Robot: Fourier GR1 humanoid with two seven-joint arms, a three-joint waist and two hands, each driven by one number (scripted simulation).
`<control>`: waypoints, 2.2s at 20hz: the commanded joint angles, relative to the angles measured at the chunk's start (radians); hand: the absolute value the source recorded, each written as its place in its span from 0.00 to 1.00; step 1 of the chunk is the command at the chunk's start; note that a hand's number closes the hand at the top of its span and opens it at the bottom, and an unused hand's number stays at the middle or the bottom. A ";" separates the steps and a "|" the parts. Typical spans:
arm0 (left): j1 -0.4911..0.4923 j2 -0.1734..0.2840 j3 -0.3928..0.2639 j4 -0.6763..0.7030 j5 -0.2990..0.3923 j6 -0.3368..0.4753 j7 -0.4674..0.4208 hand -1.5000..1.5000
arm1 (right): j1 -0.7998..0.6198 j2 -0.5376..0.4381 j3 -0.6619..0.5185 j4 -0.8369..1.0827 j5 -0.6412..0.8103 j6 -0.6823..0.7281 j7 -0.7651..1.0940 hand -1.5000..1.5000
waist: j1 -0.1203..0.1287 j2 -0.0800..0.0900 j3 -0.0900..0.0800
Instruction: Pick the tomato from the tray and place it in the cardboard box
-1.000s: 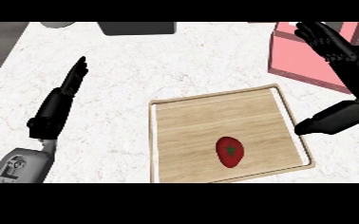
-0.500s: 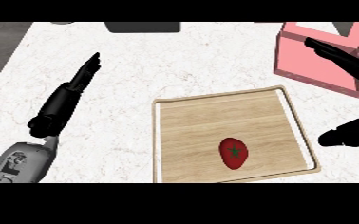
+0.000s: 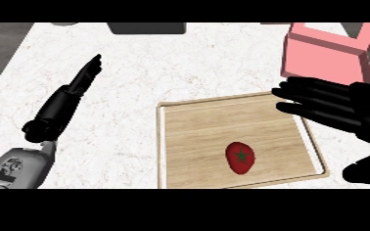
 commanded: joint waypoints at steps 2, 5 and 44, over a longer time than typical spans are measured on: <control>-0.007 -0.022 0.003 0.036 -0.024 -0.006 -0.031 0.50 | -0.016 -0.012 0.089 -0.157 0.137 0.058 0.156 0.00 | 0.003 0.005 0.000; 0.003 -0.041 -0.004 0.010 -0.044 0.014 -0.013 0.50 | -0.010 0.013 0.131 -0.296 0.145 0.116 0.356 0.00 | 0.002 0.002 0.000; 0.035 -0.163 0.150 -0.045 -0.167 -0.154 0.023 0.50 | 0.171 0.510 0.456 -0.083 0.856 0.163 0.465 0.00 | 0.008 0.006 0.002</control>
